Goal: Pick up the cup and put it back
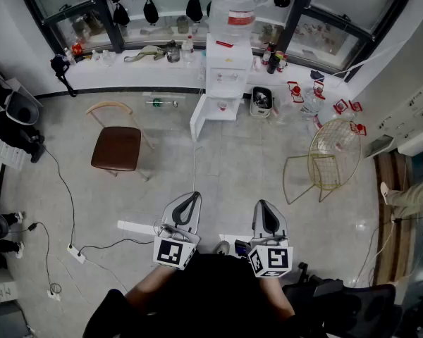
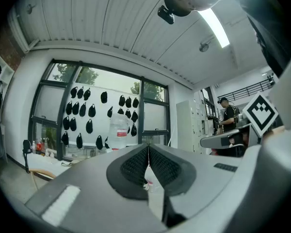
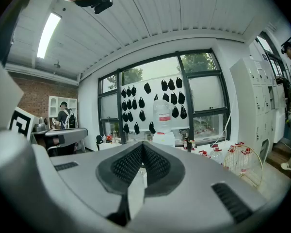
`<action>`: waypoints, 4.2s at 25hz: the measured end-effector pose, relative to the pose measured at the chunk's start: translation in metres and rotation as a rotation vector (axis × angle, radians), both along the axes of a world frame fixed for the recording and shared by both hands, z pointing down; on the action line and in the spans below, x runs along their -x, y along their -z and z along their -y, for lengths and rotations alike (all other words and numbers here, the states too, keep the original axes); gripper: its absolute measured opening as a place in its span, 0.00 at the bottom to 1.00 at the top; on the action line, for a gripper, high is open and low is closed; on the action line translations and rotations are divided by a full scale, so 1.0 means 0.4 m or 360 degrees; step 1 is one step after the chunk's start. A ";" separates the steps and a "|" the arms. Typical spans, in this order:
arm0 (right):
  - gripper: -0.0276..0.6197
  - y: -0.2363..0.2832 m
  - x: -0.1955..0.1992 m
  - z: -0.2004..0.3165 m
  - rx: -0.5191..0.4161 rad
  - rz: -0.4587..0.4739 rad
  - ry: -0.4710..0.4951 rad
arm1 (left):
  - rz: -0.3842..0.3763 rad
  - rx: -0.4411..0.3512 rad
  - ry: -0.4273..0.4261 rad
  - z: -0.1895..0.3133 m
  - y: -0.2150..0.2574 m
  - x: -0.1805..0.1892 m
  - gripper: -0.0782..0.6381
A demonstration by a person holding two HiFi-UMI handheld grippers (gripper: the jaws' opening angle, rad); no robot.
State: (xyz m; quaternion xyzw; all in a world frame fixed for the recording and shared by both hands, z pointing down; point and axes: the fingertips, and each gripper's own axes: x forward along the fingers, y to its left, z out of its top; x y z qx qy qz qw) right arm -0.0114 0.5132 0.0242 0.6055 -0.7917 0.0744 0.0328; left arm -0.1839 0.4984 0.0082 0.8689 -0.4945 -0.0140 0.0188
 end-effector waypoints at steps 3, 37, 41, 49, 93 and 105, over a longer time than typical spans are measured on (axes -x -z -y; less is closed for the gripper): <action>0.03 0.007 0.000 0.002 0.0000 0.0000 0.0001 | -0.0002 -0.0003 0.0002 0.001 0.009 0.000 0.12; 0.03 0.009 0.125 0.045 -0.0022 -0.0019 -0.0079 | -0.0012 0.0122 -0.0141 0.042 -0.063 0.117 0.36; 0.03 -0.001 0.149 0.061 -0.0017 -0.0024 -0.0113 | -0.0048 0.0135 -0.0171 0.067 -0.083 0.137 0.36; 0.03 -0.039 0.101 0.194 0.0004 -0.0024 -0.0114 | -0.0062 0.0153 -0.0170 0.192 -0.116 0.081 0.36; 0.03 -0.582 -0.412 1.581 0.0067 -0.0062 0.0210 | 0.0099 0.0310 0.0160 1.459 -0.717 -0.426 0.37; 0.03 -1.079 -0.415 1.809 0.0159 0.0001 0.0201 | 0.0165 0.0362 0.0155 1.694 -1.270 -0.405 0.39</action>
